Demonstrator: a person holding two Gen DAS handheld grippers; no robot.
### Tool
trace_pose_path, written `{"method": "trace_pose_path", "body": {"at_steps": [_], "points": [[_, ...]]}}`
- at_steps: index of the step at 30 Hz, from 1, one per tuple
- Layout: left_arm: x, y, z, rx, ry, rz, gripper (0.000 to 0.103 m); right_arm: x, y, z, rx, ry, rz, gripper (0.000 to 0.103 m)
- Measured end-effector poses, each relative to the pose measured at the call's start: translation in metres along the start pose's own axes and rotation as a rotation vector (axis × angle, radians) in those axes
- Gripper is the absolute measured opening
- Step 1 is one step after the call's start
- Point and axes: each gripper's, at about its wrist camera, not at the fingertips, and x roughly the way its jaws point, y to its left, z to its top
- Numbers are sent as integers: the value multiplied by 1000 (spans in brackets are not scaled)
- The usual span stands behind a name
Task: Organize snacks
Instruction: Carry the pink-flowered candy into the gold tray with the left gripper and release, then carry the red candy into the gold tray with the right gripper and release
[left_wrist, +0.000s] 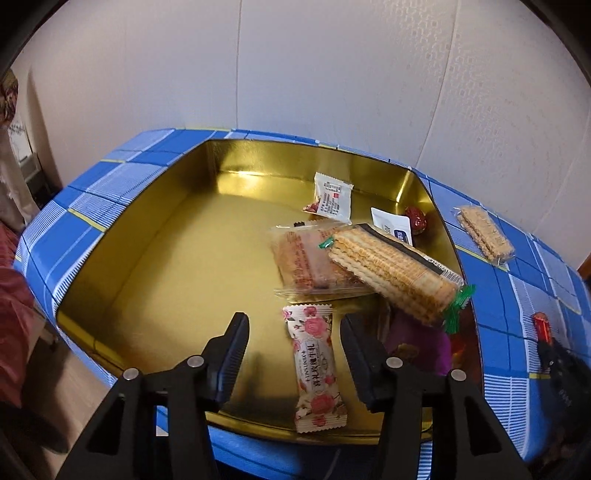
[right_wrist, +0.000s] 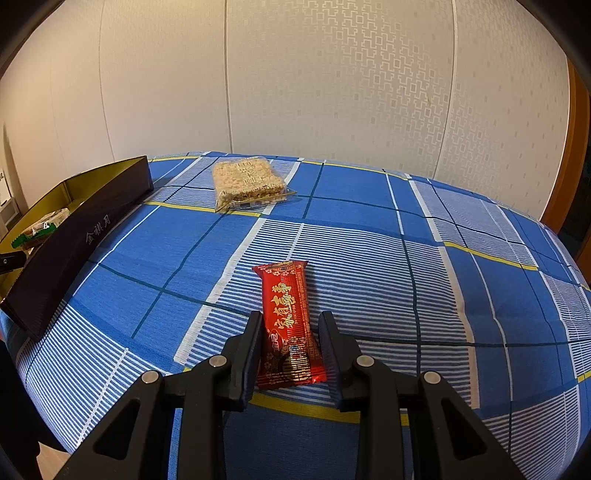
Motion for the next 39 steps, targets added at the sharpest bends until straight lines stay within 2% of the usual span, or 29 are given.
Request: {"method": "trace_pose_path", "body": {"at_steps": [9, 14, 25, 31, 35, 39], "points": [[-12, 5, -7, -2, -57, -13, 52, 1, 2, 2, -4, 10, -16, 30], [-16, 9, -11, -13, -79, -26, 52, 3, 1, 6, 1, 44, -21, 30], [-39, 18, -19, -30, -183, -104, 52, 6, 4, 10, 4, 83, -44, 30], [-64, 3, -28, 30, -238, -273, 52, 7, 5, 13, -3, 103, -51, 29], [-72, -25, -44, 141, -216, -392, 52, 7, 5, 13, 1, 110, -47, 29], [-74, -52, -63, 242, -175, -479, 52, 8, 4, 15, 2, 119, -44, 29]]}}
